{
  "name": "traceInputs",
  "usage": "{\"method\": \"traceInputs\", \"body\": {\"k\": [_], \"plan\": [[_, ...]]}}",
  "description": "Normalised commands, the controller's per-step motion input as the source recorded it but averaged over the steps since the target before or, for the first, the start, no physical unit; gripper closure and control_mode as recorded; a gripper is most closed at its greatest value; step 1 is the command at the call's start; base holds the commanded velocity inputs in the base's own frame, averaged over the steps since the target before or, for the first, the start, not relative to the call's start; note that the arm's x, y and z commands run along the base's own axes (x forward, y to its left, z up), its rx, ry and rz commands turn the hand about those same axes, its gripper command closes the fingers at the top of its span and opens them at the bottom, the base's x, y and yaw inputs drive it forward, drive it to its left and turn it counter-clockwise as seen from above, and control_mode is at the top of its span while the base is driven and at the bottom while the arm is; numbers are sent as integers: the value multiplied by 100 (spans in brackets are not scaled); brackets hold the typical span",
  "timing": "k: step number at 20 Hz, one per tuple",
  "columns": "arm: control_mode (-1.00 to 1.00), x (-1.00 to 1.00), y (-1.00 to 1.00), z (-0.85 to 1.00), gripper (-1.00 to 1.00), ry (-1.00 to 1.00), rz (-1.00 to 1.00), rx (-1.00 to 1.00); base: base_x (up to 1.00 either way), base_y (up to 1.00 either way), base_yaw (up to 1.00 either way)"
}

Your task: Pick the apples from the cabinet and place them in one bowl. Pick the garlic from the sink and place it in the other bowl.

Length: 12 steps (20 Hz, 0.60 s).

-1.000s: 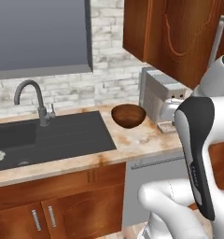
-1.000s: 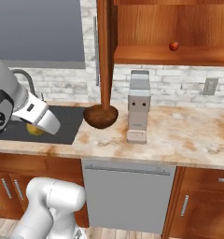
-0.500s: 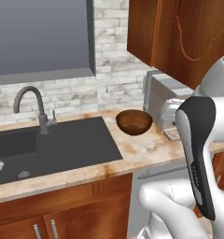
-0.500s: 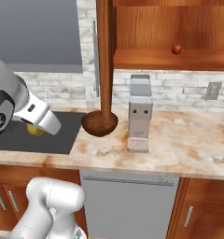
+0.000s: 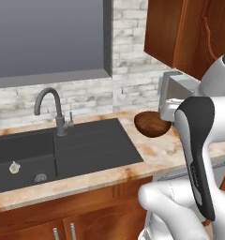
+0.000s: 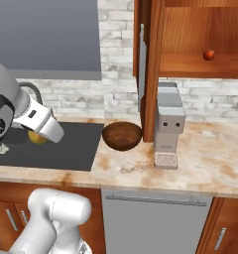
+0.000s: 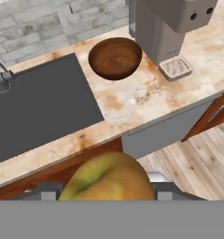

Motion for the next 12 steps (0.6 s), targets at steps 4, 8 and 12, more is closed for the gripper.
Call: {"method": "traceInputs", "body": {"k": [4,8,12], "plan": [[100,0,0,0,100,0,0,0,0,0,0],[100,0,0,0,100,0,0,0,0,0,0],[100,0,0,0,100,0,0,0,23,0,0]]}}
